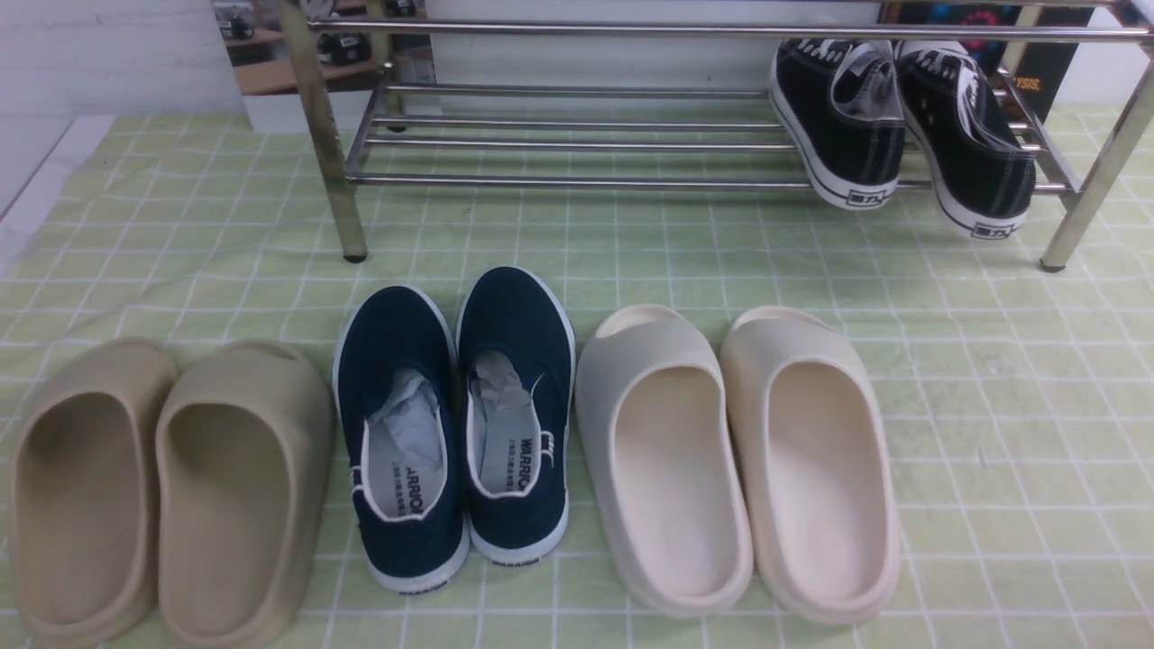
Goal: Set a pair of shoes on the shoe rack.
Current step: Use the left arm to grab the shoe closest to it
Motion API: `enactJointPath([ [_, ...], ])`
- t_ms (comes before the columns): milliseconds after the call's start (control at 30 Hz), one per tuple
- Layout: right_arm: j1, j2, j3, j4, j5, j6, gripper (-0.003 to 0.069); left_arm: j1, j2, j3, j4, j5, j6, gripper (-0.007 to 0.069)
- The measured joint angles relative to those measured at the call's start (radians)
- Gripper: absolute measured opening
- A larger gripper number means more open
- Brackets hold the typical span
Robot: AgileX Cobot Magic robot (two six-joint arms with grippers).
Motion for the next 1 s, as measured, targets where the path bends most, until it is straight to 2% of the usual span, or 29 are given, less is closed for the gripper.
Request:
enactJointPath([
  [67, 0.000, 0.000, 0.000, 0.000, 0.000, 0.000, 0.0244, 0.000, 0.001, -0.044, -0.036, 0.018, -0.062, 0.0188],
  [100, 0.000, 0.000, 0.000, 0.000, 0.000, 0.000, 0.0244, 0.000, 0.001, -0.090, -0.053, 0.081, -0.081, 0.0155],
  [133, 0.000, 0.000, 0.000, 0.000, 0.000, 0.000, 0.0244, 0.000, 0.001, -0.150, -0.066, 0.178, -0.088, 0.0111],
  [167, 0.000, 0.000, 0.000, 0.000, 0.000, 0.000, 0.0244, 0.000, 0.002, -0.233, -0.074, 0.347, -0.080, 0.0036],
  [233, 0.000, 0.000, 0.000, 0.000, 0.000, 0.000, 0.0244, 0.000, 0.031, -0.351, -0.074, 0.541, -0.043, -0.0013],
  [300, 0.000, 0.000, 0.000, 0.000, 0.000, 0.000, 0.0244, 0.000, 0.111, -0.504, -0.069, 0.767, 0.012, -0.0013],
  [333, 0.000, 0.000, 0.000, 0.000, 0.000, 0.000, 0.0244, 0.000, 0.121, -0.504, -0.069, 0.789, 0.018, -0.0013],
  [400, 0.000, 0.000, 0.000, 0.000, 0.000, 0.000, 0.0244, 0.000, 0.264, -0.645, -0.065, 1.051, 0.064, -0.0013],
  [467, 0.000, 0.000, 0.000, 0.000, 0.000, 0.000, 0.0244, 0.000, 0.355, -0.709, -0.062, 1.187, 0.082, -0.0013],
  [600, 0.000, 0.000, 0.000, 0.000, 0.000, 0.000, 0.0244, 0.000, 0.544, -0.748, -0.059, 1.297, 0.085, -0.0013],
  [667, 0.000, 0.000, 0.000, 0.000, 0.000, 0.000, 0.0244, 0.000, 0.658, -0.750, -0.110, 1.339, 0.077, -0.0013],
  [767, 0.000, 0.000, 0.000, 0.000, 0.000, 0.000, 0.0244, 0.000, 0.801, -0.768, -0.248, 1.401, 0.112, -0.0013],
  [900, 0.000, 0.000, 0.000, 0.000, 0.000, 0.000, 0.0244, -0.004, 1.003, -0.807, -0.517, 1.501, 0.296, -0.0013],
  [1000, 0.000, 0.000, 0.000, 0.000, 0.000, 0.000, 0.0244, -0.060, 1.108, -0.840, -0.579, 1.528, 0.345, -0.0013],
])
